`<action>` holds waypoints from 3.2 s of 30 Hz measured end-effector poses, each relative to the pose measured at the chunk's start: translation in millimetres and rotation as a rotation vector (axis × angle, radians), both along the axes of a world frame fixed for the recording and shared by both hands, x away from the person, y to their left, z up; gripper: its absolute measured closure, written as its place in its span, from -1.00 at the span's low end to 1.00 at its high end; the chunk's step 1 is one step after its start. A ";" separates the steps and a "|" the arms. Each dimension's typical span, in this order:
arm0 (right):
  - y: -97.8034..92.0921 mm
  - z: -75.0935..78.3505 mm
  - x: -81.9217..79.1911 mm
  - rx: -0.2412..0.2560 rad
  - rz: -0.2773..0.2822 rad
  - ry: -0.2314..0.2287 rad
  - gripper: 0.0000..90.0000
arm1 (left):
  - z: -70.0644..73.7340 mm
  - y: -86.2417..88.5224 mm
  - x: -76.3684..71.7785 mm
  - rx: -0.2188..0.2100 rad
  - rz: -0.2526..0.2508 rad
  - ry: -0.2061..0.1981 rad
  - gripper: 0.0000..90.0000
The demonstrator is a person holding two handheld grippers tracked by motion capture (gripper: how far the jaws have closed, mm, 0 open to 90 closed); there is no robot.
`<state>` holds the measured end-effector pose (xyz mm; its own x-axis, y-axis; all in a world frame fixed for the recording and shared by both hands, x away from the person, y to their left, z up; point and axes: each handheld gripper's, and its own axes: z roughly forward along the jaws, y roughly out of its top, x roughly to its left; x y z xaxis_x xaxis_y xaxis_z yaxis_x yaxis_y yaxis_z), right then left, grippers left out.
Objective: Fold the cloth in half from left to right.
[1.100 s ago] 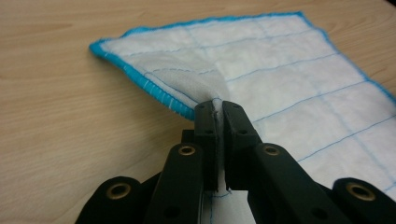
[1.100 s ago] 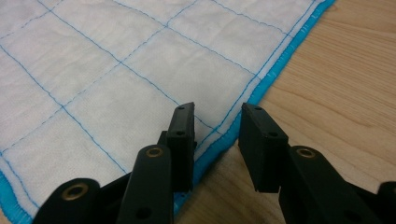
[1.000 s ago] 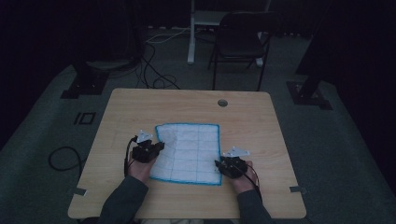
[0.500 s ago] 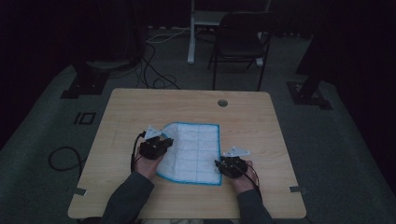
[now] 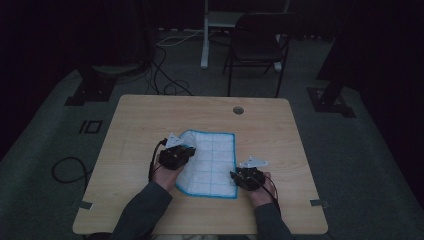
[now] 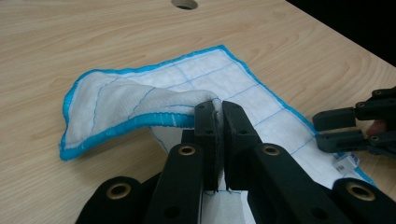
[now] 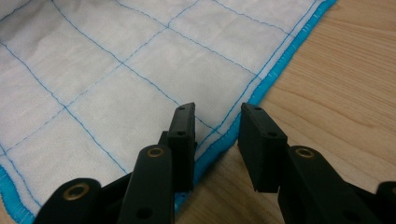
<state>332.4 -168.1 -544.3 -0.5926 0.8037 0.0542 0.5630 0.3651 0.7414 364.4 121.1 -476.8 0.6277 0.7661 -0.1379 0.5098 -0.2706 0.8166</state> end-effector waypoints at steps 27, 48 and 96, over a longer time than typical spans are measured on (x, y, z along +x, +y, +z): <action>-17.0 6.4 1.5 0.005 -0.040 -0.017 0.88 | 6.9 -38.2 3.6 0.023 -0.090 -0.015 0.92; -29.3 6.9 4.4 0.065 -0.072 0.005 0.88 | -4.5 -78.2 11.2 0.086 -0.160 0.008 0.92; -28.8 4.0 4.6 0.058 -0.081 0.013 0.75 | -32.6 -17.0 0.9 0.072 -0.091 0.098 0.66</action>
